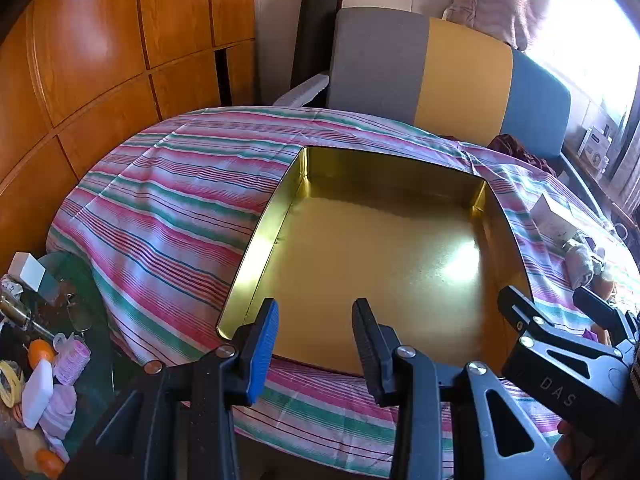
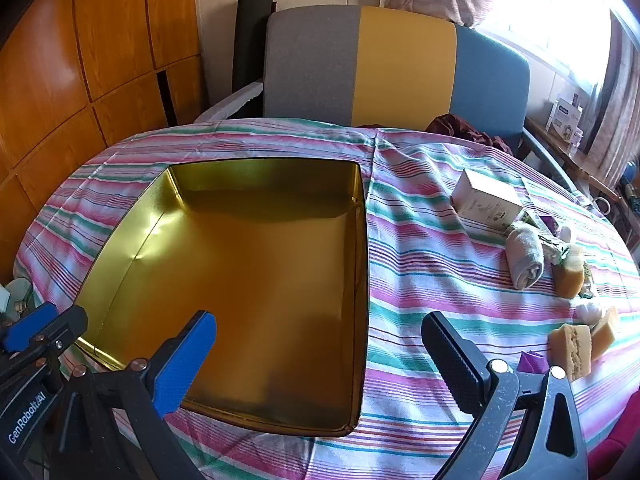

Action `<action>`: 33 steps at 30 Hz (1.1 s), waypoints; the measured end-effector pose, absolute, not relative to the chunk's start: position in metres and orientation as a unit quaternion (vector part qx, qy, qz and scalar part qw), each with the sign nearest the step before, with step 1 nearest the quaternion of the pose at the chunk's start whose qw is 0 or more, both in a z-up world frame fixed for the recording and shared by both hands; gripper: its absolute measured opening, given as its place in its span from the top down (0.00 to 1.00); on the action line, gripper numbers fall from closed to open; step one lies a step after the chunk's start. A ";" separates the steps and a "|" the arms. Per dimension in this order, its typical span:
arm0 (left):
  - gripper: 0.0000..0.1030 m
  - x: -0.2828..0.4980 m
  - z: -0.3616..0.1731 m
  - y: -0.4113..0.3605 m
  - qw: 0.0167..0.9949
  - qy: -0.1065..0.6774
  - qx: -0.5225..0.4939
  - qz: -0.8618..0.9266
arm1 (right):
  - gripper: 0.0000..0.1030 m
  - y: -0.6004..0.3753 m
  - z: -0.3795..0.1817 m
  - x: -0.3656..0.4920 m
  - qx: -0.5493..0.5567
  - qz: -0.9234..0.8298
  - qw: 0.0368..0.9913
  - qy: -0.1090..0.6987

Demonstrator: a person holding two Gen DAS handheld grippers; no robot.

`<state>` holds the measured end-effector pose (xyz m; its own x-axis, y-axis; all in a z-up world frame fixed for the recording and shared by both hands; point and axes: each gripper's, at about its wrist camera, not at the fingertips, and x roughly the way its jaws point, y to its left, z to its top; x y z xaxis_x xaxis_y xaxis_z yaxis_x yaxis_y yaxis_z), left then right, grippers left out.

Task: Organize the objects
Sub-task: 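Move both tools from the gold tray toward the cluster of items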

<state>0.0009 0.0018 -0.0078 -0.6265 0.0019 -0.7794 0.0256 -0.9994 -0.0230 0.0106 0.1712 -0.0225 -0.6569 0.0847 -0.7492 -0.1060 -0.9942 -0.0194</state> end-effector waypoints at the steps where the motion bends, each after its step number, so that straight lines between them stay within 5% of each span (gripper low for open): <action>1: 0.63 0.001 -0.008 0.001 0.007 0.016 0.432 -0.902 | 0.00 0.172 -0.022 0.011 -0.411 0.910 0.052 0.014; 33: 0.62 0.016 -0.009 0.033 -0.043 -0.001 0.428 -0.903 | 0.00 0.225 0.007 0.034 -0.379 0.921 0.089 0.027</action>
